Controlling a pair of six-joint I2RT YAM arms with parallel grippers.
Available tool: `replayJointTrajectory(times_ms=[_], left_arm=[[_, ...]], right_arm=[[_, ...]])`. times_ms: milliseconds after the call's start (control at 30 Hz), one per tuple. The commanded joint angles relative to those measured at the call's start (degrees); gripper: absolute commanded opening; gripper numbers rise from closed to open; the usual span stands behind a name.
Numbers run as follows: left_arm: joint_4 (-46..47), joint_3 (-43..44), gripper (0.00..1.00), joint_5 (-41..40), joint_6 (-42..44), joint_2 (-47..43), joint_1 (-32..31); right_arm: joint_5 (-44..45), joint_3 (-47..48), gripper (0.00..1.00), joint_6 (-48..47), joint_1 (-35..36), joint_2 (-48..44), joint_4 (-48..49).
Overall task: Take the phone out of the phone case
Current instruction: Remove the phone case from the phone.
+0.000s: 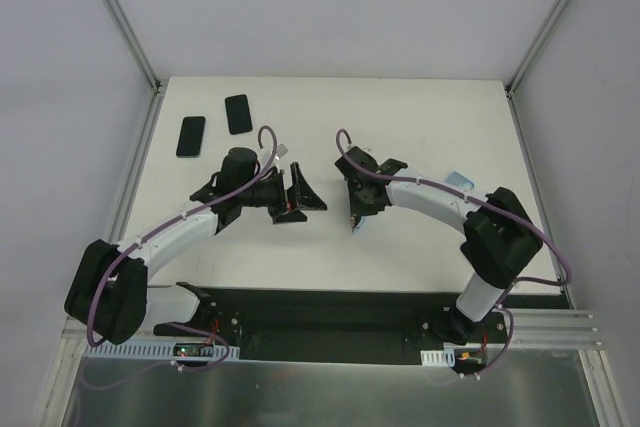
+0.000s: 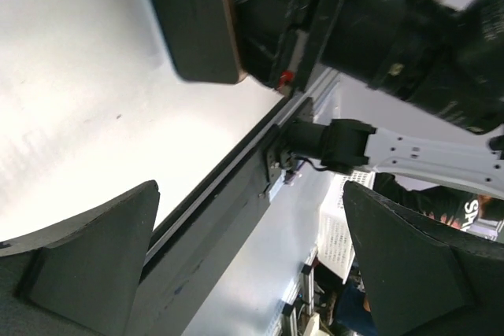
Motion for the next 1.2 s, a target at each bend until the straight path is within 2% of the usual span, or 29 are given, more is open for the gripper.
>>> replayJointTrajectory(times_ms=[0,167,333,500,633,833,1000,1167], left_arm=[[-0.89,-2.93,0.99,-2.96,4.67,-1.08,-0.24],[-0.81,-4.78,0.99,-4.46,9.07,0.67,-1.64],[2.09,-4.87,0.99,-6.22,11.53,3.31,-5.77],[5.86,-5.75,0.99,-9.21,14.70,6.91,-7.01],[10.44,-7.16,0.98,-12.11,14.53,8.58,-7.27],[14.39,-4.53,0.96,-15.63,13.82,13.23,-9.12],[14.84,-0.83,0.95,-18.43,14.00,16.58,-11.66],[16.33,0.58,0.89,-21.50,12.68,18.87,-12.02]], right_arm=[[-0.03,1.75,0.01,-0.79,0.23,2.38,1.37],[-6.16,1.58,0.01,-0.70,0.14,6.77,4.18],[-11.71,3.16,0.01,-0.62,0.05,11.35,6.91],[-17.69,5.35,0.01,-0.35,0.14,15.74,7.97],[-19.63,6.23,0.01,-0.35,0.14,17.33,8.32],[-20.68,6.24,0.01,-0.53,0.14,17.86,8.58],[-21.30,6.85,0.01,-0.53,0.05,17.86,8.32],[-21.92,7.46,0.01,-0.79,0.14,18.21,8.06]])
